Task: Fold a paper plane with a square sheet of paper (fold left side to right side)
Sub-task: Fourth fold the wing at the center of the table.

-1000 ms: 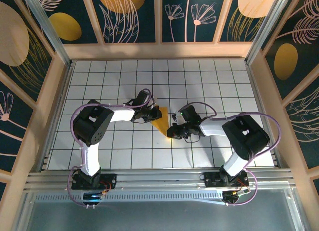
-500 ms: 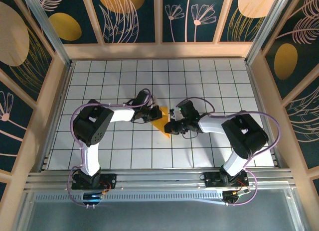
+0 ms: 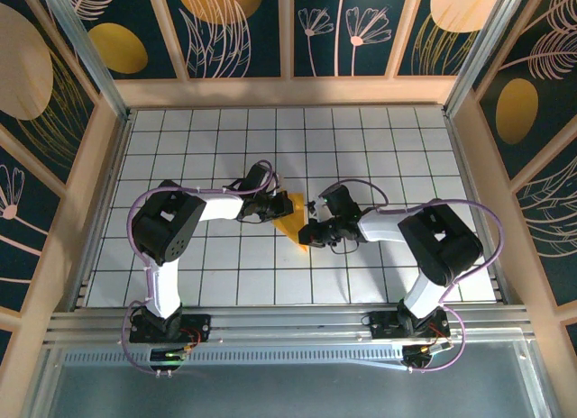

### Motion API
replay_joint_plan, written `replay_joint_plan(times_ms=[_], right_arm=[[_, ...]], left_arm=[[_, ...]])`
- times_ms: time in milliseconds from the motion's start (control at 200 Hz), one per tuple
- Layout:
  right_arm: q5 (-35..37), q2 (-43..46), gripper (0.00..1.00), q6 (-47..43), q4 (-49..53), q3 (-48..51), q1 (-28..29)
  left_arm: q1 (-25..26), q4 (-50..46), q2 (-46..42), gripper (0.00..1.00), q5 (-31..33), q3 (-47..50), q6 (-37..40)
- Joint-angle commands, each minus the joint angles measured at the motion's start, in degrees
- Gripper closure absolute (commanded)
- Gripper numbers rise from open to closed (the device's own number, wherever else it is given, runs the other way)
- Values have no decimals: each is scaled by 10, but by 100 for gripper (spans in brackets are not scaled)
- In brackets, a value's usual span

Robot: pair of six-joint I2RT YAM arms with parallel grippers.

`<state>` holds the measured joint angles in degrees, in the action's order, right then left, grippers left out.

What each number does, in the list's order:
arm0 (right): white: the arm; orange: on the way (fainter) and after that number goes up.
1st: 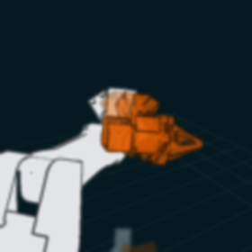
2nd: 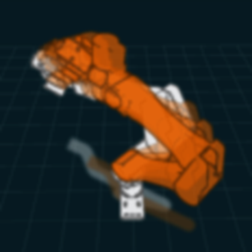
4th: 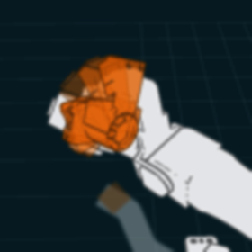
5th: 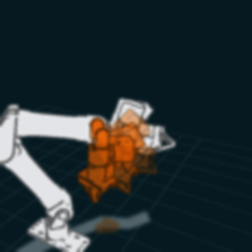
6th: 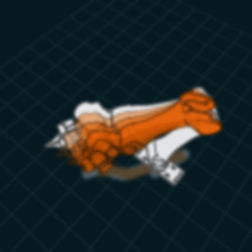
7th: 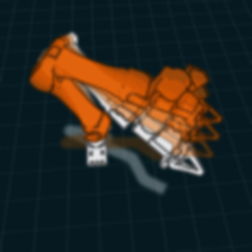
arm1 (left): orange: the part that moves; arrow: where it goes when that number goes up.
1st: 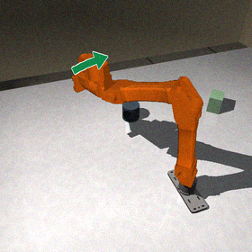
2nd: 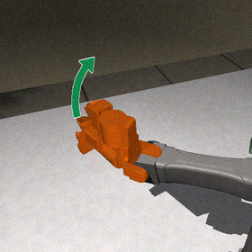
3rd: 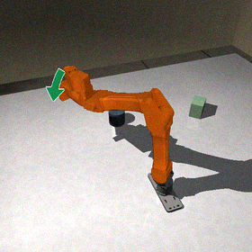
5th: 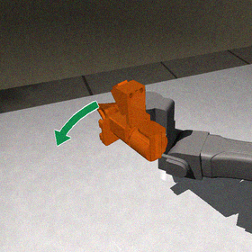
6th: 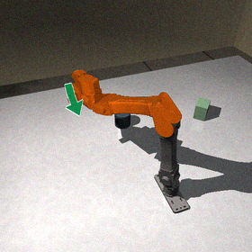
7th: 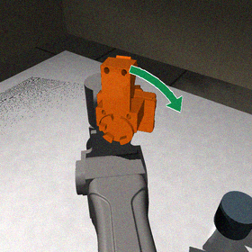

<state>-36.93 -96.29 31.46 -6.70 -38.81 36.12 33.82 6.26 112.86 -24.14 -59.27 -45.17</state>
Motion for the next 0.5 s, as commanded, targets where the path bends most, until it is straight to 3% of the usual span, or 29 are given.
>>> replay_joint_plan(times_ms=[0,496], right_arm=[[6,-8,100,-4,-4,14,6],[4,-10,100,0,-5,18,12]], left_arm=[[-1,-70,12,100,40,12,13],[-2,-70,14,100,40,13,13]])
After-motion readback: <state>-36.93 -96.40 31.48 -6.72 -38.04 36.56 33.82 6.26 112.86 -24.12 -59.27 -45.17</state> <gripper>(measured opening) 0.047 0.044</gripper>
